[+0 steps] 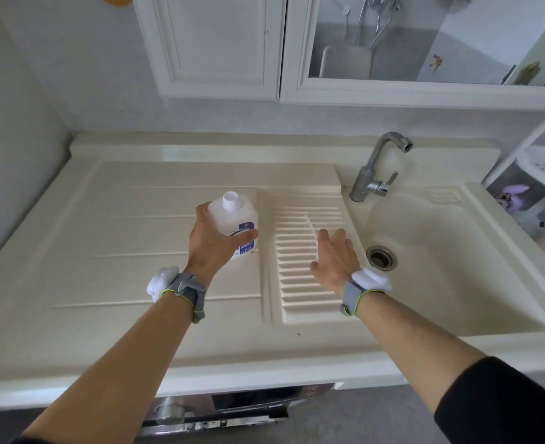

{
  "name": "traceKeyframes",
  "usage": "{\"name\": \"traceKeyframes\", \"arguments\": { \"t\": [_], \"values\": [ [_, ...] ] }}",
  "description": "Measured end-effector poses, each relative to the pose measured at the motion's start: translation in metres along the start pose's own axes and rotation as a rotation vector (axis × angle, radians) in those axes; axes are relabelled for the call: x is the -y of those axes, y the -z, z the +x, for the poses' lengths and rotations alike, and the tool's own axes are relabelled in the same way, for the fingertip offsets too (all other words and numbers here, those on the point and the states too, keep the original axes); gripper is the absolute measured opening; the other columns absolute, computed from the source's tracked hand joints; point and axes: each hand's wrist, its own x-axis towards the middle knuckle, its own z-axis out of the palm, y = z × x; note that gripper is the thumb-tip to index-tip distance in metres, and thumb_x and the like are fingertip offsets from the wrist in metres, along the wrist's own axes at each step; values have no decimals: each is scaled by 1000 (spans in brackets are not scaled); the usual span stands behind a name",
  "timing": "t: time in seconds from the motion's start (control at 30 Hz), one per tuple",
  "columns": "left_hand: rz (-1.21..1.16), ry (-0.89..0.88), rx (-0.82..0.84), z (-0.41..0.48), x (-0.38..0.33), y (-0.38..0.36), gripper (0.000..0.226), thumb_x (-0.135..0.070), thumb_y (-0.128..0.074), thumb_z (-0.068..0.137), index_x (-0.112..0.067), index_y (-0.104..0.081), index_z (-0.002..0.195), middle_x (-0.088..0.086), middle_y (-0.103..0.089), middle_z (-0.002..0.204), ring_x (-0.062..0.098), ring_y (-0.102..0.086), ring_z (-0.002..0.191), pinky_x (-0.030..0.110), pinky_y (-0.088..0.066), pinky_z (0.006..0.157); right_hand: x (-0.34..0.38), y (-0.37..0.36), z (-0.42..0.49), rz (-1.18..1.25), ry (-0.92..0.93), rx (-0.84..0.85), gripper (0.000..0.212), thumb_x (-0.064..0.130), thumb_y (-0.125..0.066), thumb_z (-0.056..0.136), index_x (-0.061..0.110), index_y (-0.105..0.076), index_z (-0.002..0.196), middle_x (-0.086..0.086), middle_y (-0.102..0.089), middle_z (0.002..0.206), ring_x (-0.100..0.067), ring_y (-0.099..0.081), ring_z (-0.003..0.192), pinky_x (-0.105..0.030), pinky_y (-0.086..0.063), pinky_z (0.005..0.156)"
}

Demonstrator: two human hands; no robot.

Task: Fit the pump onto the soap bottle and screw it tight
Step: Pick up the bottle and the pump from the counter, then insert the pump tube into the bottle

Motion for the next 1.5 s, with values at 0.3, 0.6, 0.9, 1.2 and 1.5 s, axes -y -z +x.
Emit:
{"name": "traceKeyframes", "arguments": {
  "t": [0.3, 0.6, 0.9, 1.2, 1.5],
  "values": [
    [-5, 3, -2, -1, 1, 1, 92, -44, -96, 59, -28, -43, 133, -9, -59, 118, 24, -63, 108, 41, -57, 92, 10, 10, -6, 66, 11, 8, 31, -2, -52, 94, 5, -46, 123, -22, -42, 123, -40, -49, 103, -43, -47, 80],
    [-4, 23, 2, -1, -1, 3, 92, -42, -96, 60, -27, -44, 134, -8, -61, 118, 25, -63, 108, 41, -57, 93, 47, 48, -13, 159, 110, -117, 32, 2, -54, 95, 4, -50, 126, -20, -50, 121, -37, -52, 106, -42, -49, 87],
    [-4, 55, 8, -3, -5, 9, 86, -39, -93, 66, -26, -45, 137, -7, -59, 117, 22, -60, 106, 33, -48, 85, 78, 85, -15, 223, 217, -244, 23, 8, -55, 95, 5, -56, 118, -17, -59, 110, -37, -55, 101, -40, -46, 82],
    [6, 40, 25, -6, -11, 16, 81, -34, -90, 73, -26, -47, 141, 0, -61, 127, 27, -59, 117, 41, -52, 99, 97, 134, -26, 151, 317, -338, 18, 11, -52, 96, 13, -68, 104, -10, -63, 103, -33, -59, 100, -40, -45, 86],
    [18, 80, 32, -12, -16, 18, 89, -31, -88, 77, -21, -40, 152, 7, -61, 142, 30, -58, 130, 47, -48, 110, 113, 168, -48, 57, 350, -462, 26, 2, -60, 82, 18, -66, 101, -3, -60, 109, -28, -58, 96, -41, -29, 89]
  ]
}}
